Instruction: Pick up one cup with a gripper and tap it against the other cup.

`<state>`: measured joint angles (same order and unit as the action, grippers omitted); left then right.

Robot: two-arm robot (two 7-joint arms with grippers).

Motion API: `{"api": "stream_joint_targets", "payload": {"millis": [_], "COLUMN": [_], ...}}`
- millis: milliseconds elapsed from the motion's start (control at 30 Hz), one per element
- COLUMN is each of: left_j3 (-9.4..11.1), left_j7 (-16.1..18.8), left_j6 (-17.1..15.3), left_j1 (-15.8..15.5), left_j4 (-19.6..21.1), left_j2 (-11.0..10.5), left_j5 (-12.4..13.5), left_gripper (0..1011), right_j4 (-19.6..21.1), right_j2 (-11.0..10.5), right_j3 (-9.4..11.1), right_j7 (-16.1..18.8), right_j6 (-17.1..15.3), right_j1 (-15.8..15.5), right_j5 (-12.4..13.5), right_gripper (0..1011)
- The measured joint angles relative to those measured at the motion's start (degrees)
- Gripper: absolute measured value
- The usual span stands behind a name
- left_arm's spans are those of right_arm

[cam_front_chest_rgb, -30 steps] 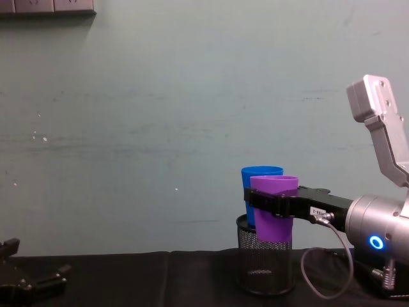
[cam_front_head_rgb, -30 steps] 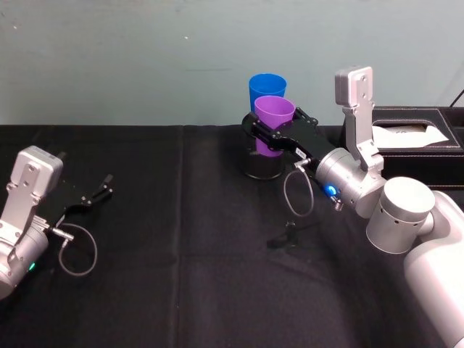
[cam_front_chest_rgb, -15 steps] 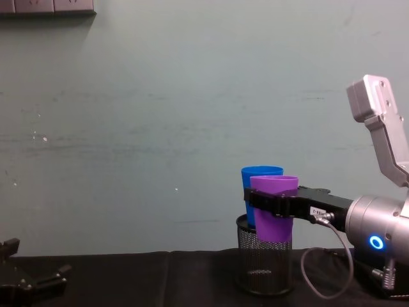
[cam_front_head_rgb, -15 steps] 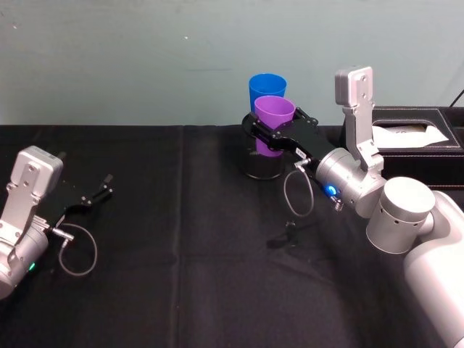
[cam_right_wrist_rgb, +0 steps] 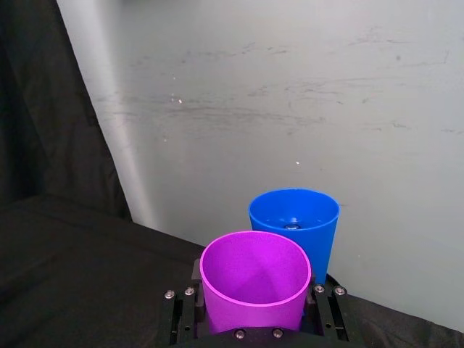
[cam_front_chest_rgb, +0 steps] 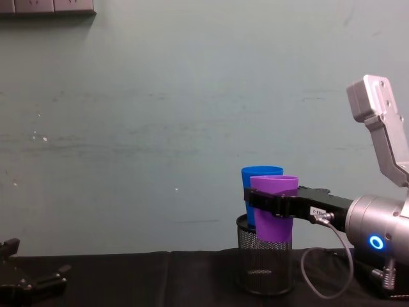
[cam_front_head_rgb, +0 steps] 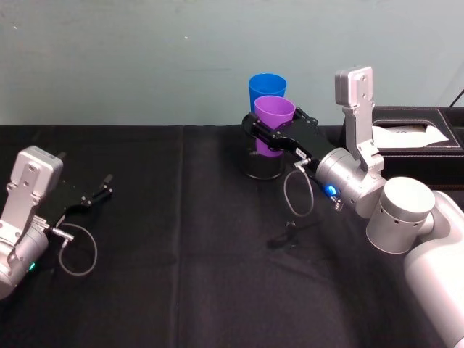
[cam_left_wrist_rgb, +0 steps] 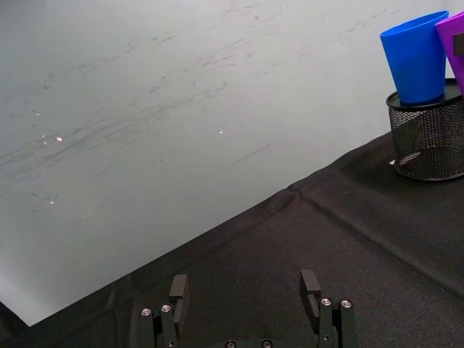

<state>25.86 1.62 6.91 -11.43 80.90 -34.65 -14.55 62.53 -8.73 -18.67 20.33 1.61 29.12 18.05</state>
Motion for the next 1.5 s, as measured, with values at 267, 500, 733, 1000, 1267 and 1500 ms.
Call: {"api": "stream_joint_targets", "payload": {"millis": [267, 500, 733, 1000, 1267, 1500], "left_j3": [0.0, 0.0, 0.0, 0.0, 0.0, 0.0], "left_j7": [0.0, 0.0, 0.0, 0.0, 0.0, 0.0], "left_j6": [0.0, 0.0, 0.0, 0.0, 0.0, 0.0], "left_j1": [0.0, 0.0, 0.0, 0.0, 0.0, 0.0], "left_j4": [0.0, 0.0, 0.0, 0.0, 0.0, 0.0], "left_j2": [0.0, 0.0, 0.0, 0.0, 0.0, 0.0], "left_j5": [0.0, 0.0, 0.0, 0.0, 0.0, 0.0], "left_gripper": [1000, 1000, 1000, 1000, 1000, 1000], "right_j4": [0.0, 0.0, 0.0, 0.0, 0.0, 0.0], "right_j2": [0.0, 0.0, 0.0, 0.0, 0.0, 0.0], "right_j3": [0.0, 0.0, 0.0, 0.0, 0.0, 0.0], "right_j7": [0.0, 0.0, 0.0, 0.0, 0.0, 0.0], "right_j6": [0.0, 0.0, 0.0, 0.0, 0.0, 0.0], "right_j1": [0.0, 0.0, 0.0, 0.0, 0.0, 0.0], "right_j5": [0.0, 0.0, 0.0, 0.0, 0.0, 0.0], "right_gripper": [729, 729, 729, 729, 729, 729]}}
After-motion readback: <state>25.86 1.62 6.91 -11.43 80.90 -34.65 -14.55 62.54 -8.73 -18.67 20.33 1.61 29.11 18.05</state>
